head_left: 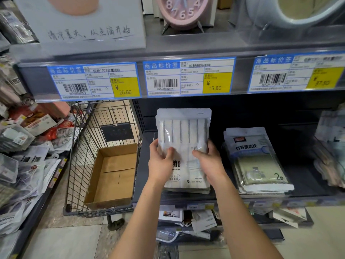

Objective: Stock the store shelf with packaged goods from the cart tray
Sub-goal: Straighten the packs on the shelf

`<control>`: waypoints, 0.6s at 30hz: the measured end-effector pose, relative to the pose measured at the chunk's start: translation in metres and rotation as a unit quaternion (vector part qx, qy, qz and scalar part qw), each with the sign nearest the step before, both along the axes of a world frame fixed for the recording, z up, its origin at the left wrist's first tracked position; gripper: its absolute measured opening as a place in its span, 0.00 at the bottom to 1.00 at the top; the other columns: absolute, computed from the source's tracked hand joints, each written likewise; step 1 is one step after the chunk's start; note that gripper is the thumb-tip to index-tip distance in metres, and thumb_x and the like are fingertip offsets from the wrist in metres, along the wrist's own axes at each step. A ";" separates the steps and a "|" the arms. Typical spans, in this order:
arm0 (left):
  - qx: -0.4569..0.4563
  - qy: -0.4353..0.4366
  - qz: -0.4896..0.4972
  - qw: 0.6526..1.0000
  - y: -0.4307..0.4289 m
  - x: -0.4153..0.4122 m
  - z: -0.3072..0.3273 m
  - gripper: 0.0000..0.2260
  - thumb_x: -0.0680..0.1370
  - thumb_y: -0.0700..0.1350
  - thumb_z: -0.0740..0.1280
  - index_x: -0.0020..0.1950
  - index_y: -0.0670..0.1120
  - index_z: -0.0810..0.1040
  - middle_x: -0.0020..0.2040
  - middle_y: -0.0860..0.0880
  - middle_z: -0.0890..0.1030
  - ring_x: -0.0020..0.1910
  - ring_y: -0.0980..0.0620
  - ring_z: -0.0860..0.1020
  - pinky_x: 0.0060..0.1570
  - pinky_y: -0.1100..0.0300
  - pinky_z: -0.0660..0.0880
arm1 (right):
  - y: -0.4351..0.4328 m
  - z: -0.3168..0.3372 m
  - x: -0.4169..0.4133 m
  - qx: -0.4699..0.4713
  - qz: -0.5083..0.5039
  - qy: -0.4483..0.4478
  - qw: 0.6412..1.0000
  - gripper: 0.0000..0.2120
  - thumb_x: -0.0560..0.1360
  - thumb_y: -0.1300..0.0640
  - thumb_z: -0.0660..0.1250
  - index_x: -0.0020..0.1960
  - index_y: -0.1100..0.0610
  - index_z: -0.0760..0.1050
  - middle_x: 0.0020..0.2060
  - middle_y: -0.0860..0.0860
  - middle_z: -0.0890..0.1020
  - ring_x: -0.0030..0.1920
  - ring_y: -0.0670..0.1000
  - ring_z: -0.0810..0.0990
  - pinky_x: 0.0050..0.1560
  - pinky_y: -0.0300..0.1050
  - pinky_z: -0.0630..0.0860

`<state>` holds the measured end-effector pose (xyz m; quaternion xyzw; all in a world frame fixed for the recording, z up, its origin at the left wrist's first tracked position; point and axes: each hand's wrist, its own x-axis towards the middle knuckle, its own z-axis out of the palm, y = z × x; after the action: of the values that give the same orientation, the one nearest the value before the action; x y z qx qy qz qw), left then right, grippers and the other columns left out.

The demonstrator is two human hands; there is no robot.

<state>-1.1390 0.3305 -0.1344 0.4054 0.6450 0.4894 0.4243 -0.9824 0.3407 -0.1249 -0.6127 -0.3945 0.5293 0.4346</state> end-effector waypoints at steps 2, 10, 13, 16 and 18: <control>-0.010 -0.013 -0.002 1.000 0.002 -0.001 0.002 0.21 0.82 0.46 0.69 0.70 0.59 0.64 0.62 0.53 0.82 0.56 0.54 0.83 0.55 0.56 0.80 | 0.001 0.000 0.001 -0.004 0.010 -0.010 1.000 0.31 0.74 0.57 0.71 0.74 0.44 0.68 0.63 0.45 0.81 0.62 0.50 0.81 0.66 0.58 0.77; -0.039 -0.085 -0.016 0.996 0.006 -0.010 0.009 0.24 0.81 0.36 0.68 0.72 0.53 0.63 0.63 0.48 0.81 0.58 0.50 0.83 0.58 0.50 0.81 | 0.005 0.003 0.004 0.011 0.049 -0.019 0.999 0.34 0.75 0.63 0.71 0.75 0.40 0.68 0.61 0.41 0.82 0.61 0.44 0.80 0.61 0.45 0.76; -0.030 -0.042 -0.019 0.998 0.004 -0.005 0.012 0.28 0.83 0.48 0.69 0.78 0.52 0.58 0.65 0.52 0.79 0.61 0.50 0.81 0.60 0.53 0.79 | 0.007 0.002 0.003 0.003 0.050 -0.033 0.998 0.38 0.74 0.63 0.71 0.77 0.38 0.63 0.63 0.42 0.81 0.62 0.46 0.80 0.65 0.51 0.76; -0.020 0.014 -0.043 0.999 0.001 -0.002 0.008 0.32 0.84 0.51 0.67 0.83 0.54 0.54 0.64 0.62 0.75 0.64 0.52 0.78 0.69 0.50 0.74 | 0.006 0.001 0.002 -0.007 0.048 -0.048 0.998 0.46 0.72 0.64 0.70 0.78 0.33 0.54 0.69 0.44 0.77 0.58 0.47 0.82 0.61 0.57 0.80; -0.018 0.016 -0.058 0.998 0.001 -0.004 0.003 0.35 0.83 0.49 0.68 0.84 0.59 0.51 0.76 0.60 0.71 0.72 0.54 0.73 0.74 0.50 0.70 | 0.003 0.002 0.002 -0.012 0.047 -0.049 0.998 0.49 0.73 0.66 0.68 0.80 0.33 0.48 0.73 0.45 0.73 0.51 0.44 0.82 0.58 0.61 0.81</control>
<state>-1.1427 0.3312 -0.1318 0.4427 0.6356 0.4456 0.4489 -0.9804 0.3433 -0.1226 -0.6238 -0.4369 0.5233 0.3823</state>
